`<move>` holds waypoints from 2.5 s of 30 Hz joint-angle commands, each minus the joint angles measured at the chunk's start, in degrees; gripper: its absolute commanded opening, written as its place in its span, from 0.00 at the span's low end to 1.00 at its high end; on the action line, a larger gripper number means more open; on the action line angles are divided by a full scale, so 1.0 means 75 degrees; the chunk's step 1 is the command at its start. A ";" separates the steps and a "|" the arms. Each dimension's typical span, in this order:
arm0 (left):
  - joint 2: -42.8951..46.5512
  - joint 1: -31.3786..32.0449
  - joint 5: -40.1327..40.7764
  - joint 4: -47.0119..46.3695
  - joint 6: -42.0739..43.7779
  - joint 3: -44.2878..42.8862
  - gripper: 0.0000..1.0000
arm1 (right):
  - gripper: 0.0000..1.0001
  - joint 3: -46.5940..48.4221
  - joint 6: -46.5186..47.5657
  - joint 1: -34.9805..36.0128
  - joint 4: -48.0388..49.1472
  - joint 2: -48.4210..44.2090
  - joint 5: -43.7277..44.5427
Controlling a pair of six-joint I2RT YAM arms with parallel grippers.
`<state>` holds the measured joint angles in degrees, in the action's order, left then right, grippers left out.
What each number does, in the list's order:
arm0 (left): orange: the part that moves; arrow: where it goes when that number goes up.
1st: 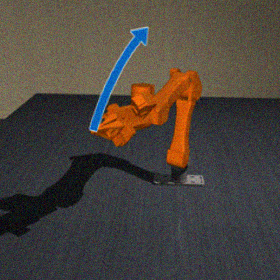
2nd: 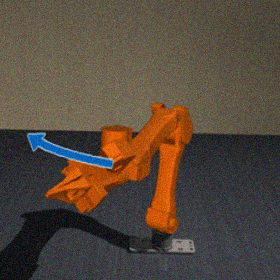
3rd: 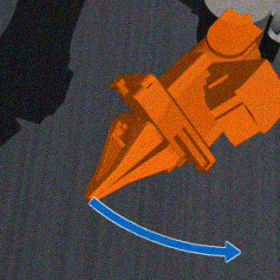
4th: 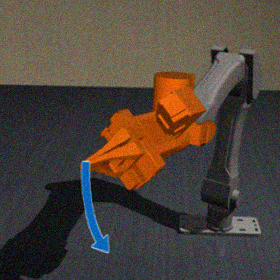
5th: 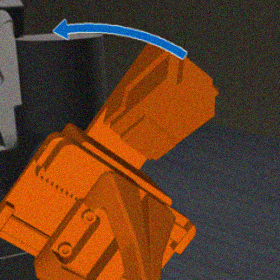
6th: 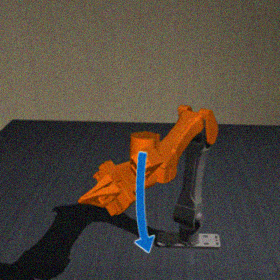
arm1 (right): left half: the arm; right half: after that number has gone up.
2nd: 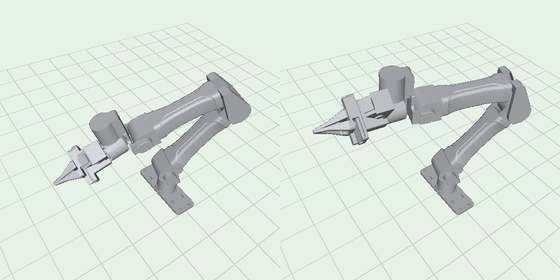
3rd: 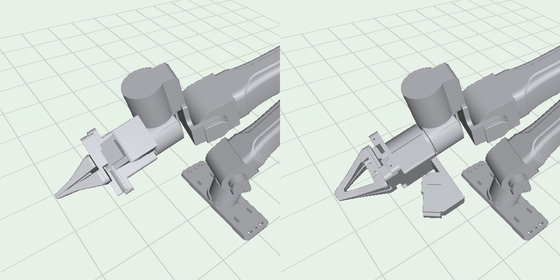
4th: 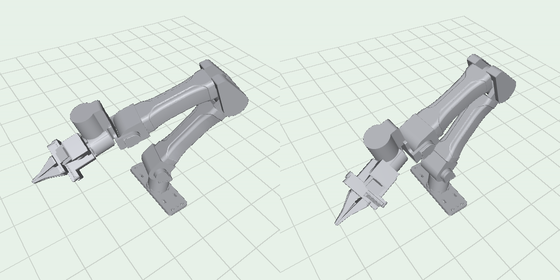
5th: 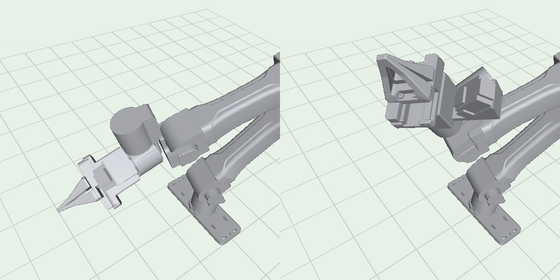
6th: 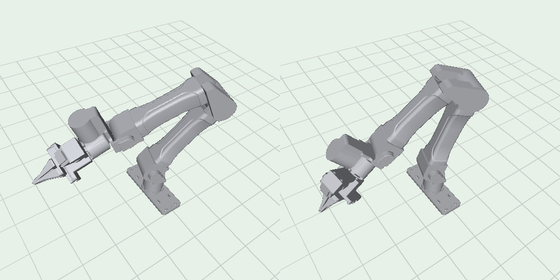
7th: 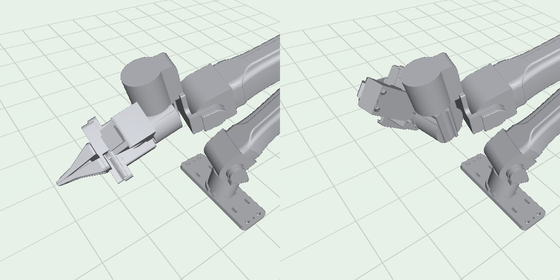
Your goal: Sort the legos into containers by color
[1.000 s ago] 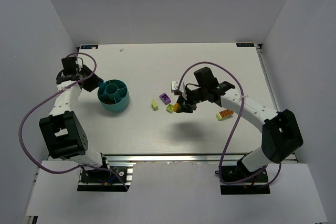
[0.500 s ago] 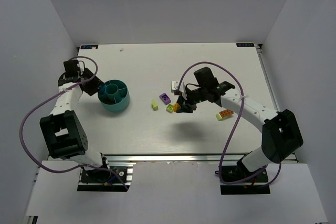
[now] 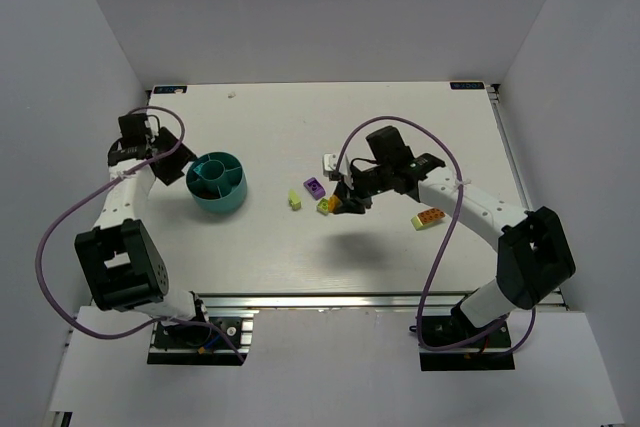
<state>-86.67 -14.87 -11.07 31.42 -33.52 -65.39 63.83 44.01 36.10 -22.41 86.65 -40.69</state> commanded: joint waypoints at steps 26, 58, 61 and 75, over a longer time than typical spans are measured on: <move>0.5920 0.0014 0.0902 0.1518 -0.0640 0.1628 0.98 | 0.00 0.5304 -0.5809 0.2558 0.3739 0.4922 0.3702; 0.6541 0.0026 -0.1933 -0.0602 -0.1179 0.2624 0.79 | 0.89 0.4584 -0.4465 0.1950 0.3587 0.4012 0.2251; 0.6541 0.0073 -0.2389 -0.1059 -0.1401 0.2905 0.67 | 0.89 0.3539 -0.3412 0.1248 0.3458 0.2746 0.1560; 0.5054 0.4546 0.0022 -0.2665 -0.1918 0.3222 0.69 | 0.75 0.1558 0.3291 -0.3382 -0.1954 0.0892 0.0071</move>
<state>-46.13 14.81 -17.45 14.41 -48.36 -38.89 78.39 43.88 13.08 -24.36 95.68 -36.64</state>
